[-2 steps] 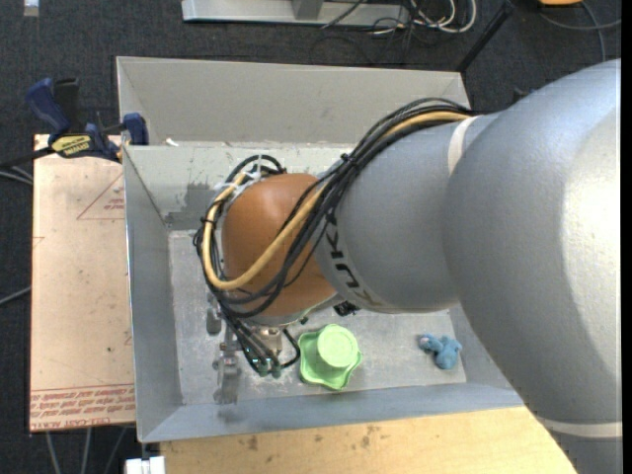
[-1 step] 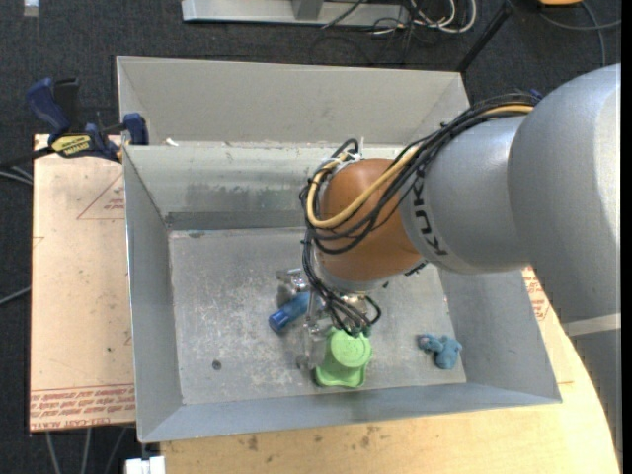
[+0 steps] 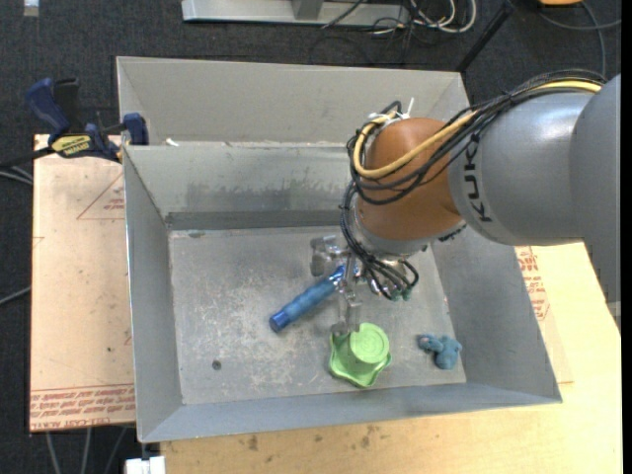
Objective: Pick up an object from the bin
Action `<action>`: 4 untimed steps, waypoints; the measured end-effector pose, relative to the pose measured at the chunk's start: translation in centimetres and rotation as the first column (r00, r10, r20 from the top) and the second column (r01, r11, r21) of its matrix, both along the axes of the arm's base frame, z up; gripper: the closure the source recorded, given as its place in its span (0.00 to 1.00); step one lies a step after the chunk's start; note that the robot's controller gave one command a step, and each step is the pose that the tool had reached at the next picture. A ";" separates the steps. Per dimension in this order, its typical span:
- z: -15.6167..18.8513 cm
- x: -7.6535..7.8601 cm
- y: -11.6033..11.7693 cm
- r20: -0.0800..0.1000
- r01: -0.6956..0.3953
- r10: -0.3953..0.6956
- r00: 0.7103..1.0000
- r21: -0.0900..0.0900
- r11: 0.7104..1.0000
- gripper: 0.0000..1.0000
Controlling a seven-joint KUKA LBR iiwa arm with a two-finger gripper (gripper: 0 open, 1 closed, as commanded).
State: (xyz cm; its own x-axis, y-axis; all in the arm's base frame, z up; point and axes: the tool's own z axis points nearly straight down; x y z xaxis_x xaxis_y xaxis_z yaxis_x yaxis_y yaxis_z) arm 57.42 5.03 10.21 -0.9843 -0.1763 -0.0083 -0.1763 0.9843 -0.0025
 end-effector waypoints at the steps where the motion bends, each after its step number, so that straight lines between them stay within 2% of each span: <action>1: 0.5 3.2 0.1 -0.003 -0.230 0.230 0.973 0.002 0.973 0.00; 2: -3.3 6.3 0.1 -0.005 -0.315 0.315 0.949 0.002 0.949 0.00; 3: -3.3 6.4 0.2 -0.002 -0.311 0.311 0.950 0.003 0.950 0.00; 4: -3.2 6.5 0.2 0.000 -0.311 0.311 0.950 0.003 0.950 1.00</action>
Offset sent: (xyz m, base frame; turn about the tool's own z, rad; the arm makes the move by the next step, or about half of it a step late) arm 0.0307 0.0003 0.0047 -0.2344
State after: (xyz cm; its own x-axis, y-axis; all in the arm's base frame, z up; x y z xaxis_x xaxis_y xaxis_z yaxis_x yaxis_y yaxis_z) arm 63.89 5.20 7.03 -0.8805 -0.4740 -0.0089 -0.4740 0.8805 0.0005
